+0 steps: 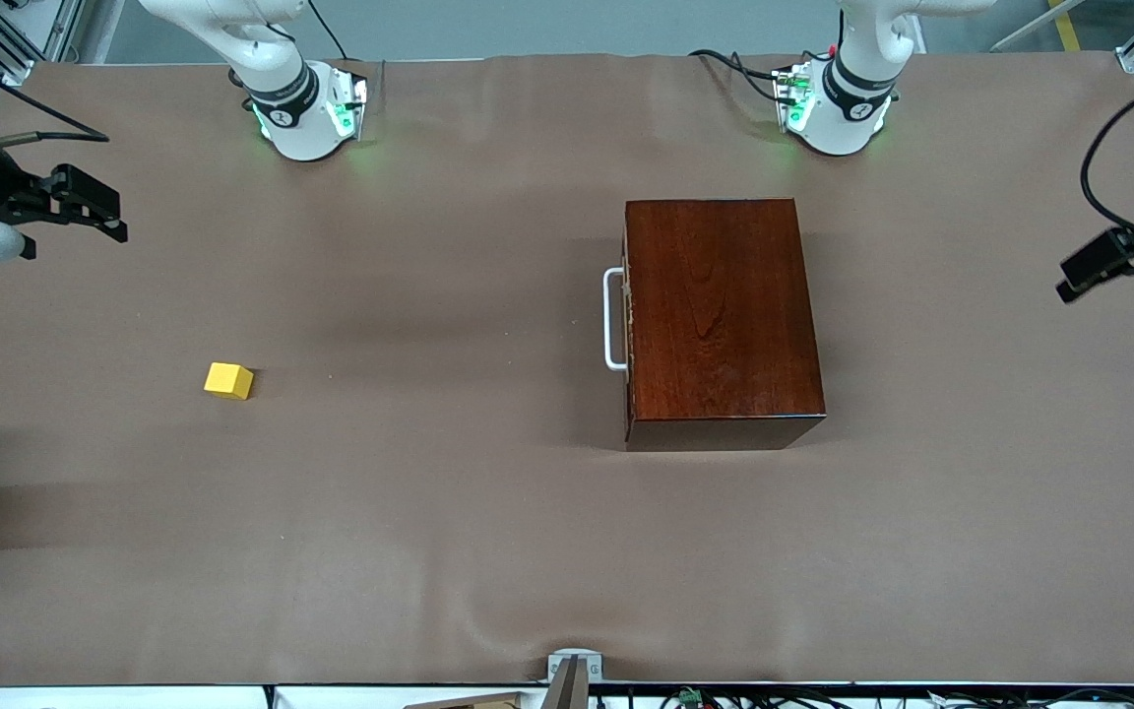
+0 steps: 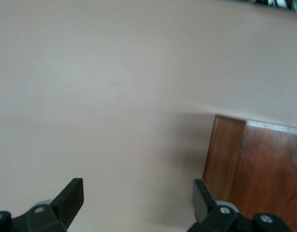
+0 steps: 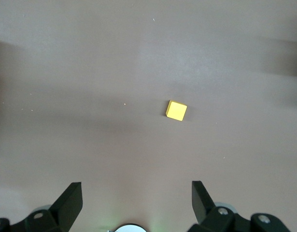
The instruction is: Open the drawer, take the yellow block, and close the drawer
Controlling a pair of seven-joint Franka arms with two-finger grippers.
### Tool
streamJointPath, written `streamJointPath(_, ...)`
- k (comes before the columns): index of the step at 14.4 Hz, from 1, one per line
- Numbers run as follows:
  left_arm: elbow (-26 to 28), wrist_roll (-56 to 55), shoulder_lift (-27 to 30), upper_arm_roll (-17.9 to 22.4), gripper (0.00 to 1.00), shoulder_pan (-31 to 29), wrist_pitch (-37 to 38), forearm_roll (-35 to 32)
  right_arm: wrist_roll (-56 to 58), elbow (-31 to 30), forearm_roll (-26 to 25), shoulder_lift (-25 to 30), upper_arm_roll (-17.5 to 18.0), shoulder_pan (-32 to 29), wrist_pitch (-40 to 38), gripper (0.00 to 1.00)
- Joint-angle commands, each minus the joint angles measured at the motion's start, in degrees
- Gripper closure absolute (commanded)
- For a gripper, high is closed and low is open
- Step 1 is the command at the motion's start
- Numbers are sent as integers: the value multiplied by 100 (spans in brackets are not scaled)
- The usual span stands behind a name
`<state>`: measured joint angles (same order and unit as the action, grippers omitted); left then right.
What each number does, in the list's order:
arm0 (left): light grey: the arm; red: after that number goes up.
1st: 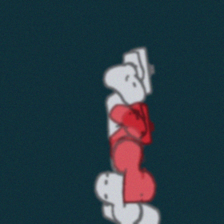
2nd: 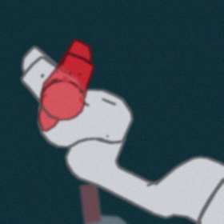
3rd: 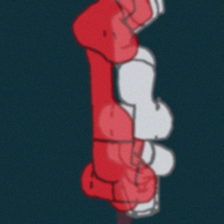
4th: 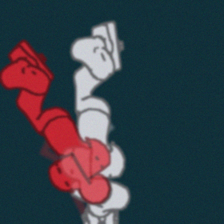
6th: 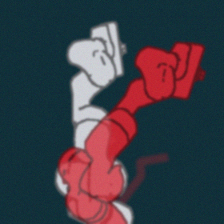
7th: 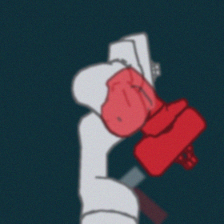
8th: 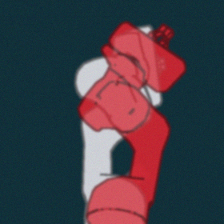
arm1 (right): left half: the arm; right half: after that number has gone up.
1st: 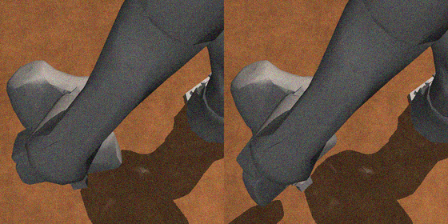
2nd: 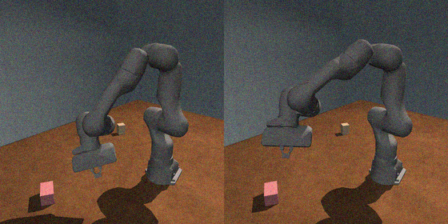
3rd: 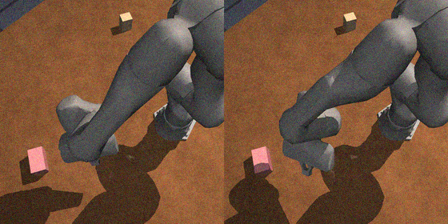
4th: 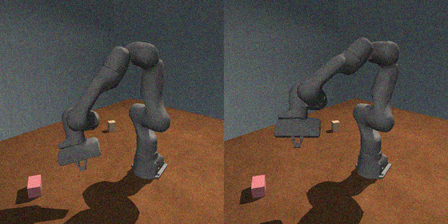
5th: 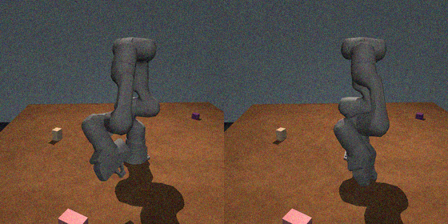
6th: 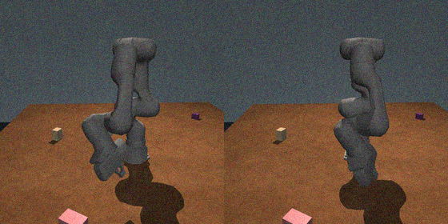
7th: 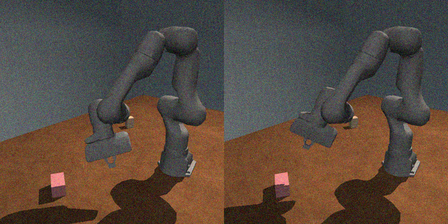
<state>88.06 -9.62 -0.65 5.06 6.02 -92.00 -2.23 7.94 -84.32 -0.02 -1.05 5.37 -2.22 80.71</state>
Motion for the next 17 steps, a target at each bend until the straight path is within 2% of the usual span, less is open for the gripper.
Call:
streamJointPath(1, -44, 494, 222, -67, 0, 13, 340, 100, 50, -155, 99, 166, 34, -77, 14, 0)
streamJointPath(5, 131, 998, 460, -75, 0, 39, 393, 118, 50, -155, 99, 166, 25, -94, 6, 0)
streamJointPath(6, 228, 997, 504, -276, 0, -39, 376, 118, 50, -155, 99, 166, 25, -94, 6, 0)
streamJointPath(8, 404, 997, 644, -933, 0, -625, 376, 118, 50, -155, 99, 166, 25, -94, 6, 0)
streamJointPath(9, 526, 997, 715, -1076, 0, -715, 375, 118, 50, -155, 107, 166, 25, -103, 6, 0)
streamJointPath(12, 721, 997, 891, -1121, 0, -725, 384, 118, 50, -155, 116, 157, 25, -86, 32, 0)
streamJointPath(17, 476, 787, 804, -1130, 0, -699, 402, 118, 50, -146, 116, 157, 25, -103, 14, 0)
